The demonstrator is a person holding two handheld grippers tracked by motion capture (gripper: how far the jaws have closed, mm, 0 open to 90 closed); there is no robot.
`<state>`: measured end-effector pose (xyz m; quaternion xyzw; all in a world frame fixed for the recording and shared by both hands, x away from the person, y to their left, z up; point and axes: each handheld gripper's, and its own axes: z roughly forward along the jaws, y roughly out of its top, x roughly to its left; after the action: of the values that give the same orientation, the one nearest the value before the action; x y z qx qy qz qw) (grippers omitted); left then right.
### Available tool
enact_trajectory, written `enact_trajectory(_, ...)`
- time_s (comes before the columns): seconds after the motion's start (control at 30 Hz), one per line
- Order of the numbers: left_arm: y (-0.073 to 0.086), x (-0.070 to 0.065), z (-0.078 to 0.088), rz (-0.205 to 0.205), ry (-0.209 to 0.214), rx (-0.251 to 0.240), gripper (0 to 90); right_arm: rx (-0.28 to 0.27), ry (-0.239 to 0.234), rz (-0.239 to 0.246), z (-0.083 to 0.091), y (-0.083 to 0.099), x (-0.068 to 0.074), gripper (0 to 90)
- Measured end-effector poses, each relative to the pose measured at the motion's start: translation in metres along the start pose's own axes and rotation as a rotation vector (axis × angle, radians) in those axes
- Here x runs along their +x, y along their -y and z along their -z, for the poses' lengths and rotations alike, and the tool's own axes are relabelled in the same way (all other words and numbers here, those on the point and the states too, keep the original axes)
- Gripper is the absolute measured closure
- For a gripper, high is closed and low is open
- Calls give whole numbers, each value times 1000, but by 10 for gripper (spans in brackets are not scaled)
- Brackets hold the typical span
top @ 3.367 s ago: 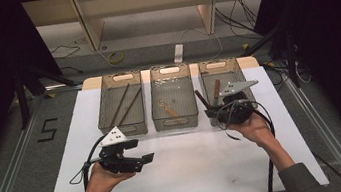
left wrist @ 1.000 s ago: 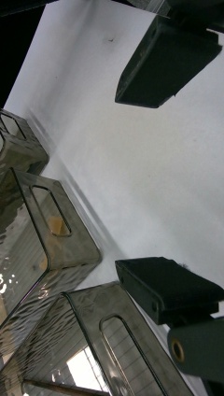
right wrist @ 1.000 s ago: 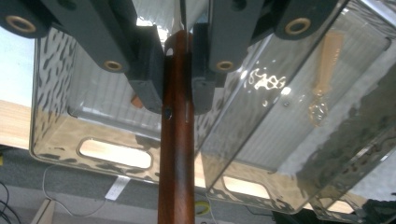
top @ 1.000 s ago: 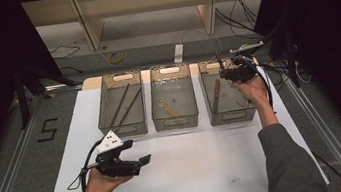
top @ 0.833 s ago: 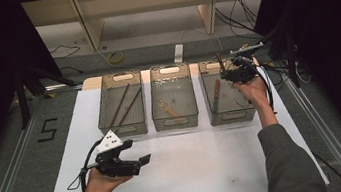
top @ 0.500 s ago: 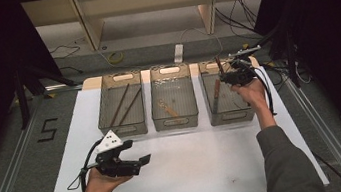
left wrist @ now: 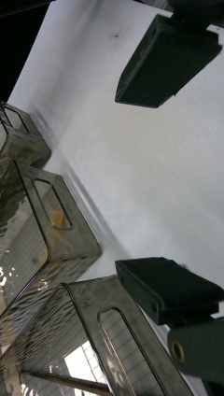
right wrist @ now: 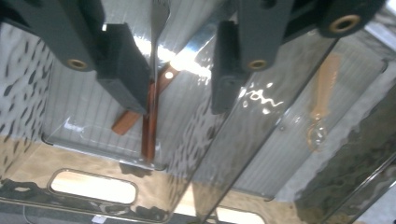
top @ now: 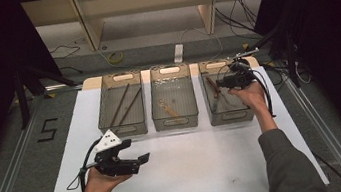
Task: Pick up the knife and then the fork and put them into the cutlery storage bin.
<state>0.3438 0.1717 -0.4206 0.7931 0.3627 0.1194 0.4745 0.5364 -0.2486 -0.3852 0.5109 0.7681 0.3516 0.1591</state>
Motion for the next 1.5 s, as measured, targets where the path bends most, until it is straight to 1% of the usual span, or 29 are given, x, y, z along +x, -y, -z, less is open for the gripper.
enact_trajectory(0.1,0,0,0,7,1,-5,156,-21,-23,15,7,3,6,517)
enact_trajectory(0.23,0,0,0,9,0,-7,156,-50,-72,30,17,8,15,487)
enact_trajectory(0.33,0,1,1,16,1,-9,156,-66,-108,30,22,15,22,458)
enact_trajectory(0.47,0,2,0,30,0,-16,155,-76,-130,64,26,25,37,408)
enact_trajectory(0.57,0,2,0,28,0,-16,156,-86,-151,83,30,31,46,356)
enact_trajectory(0.63,0,2,0,29,2,-17,155,-91,-164,96,32,36,53,336)
enact_trajectory(0.73,0,2,0,28,2,-18,155,-101,-172,117,35,42,61,310)
enact_trajectory(0.77,0,2,0,29,2,-17,155,-104,-179,116,36,44,63,304)
enact_trajectory(0.93,1,3,-2,35,4,-15,155,-138,-207,117,42,56,70,301)
enact_trajectory(1.1,0,3,-1,31,8,-17,155,-142,-223,126,44,65,76,298)
enact_trajectory(1.2,0,4,-1,32,8,-18,155,-141,-233,141,46,71,79,297)
enact_trajectory(1.3,0,4,-2,40,9,-24,155,-152,-245,142,47,77,82,297)
enact_trajectory(1.37,0,4,-2,39,9,-23,155,-162,-247,140,48,81,84,298)
enact_trajectory(1.43,0,5,-1,39,10,-24,155,-166,-260,143,49,85,85,295)
enact_trajectory(1.5,0,5,-1,49,15,-30,155,-177,-264,143,50,89,87,295)
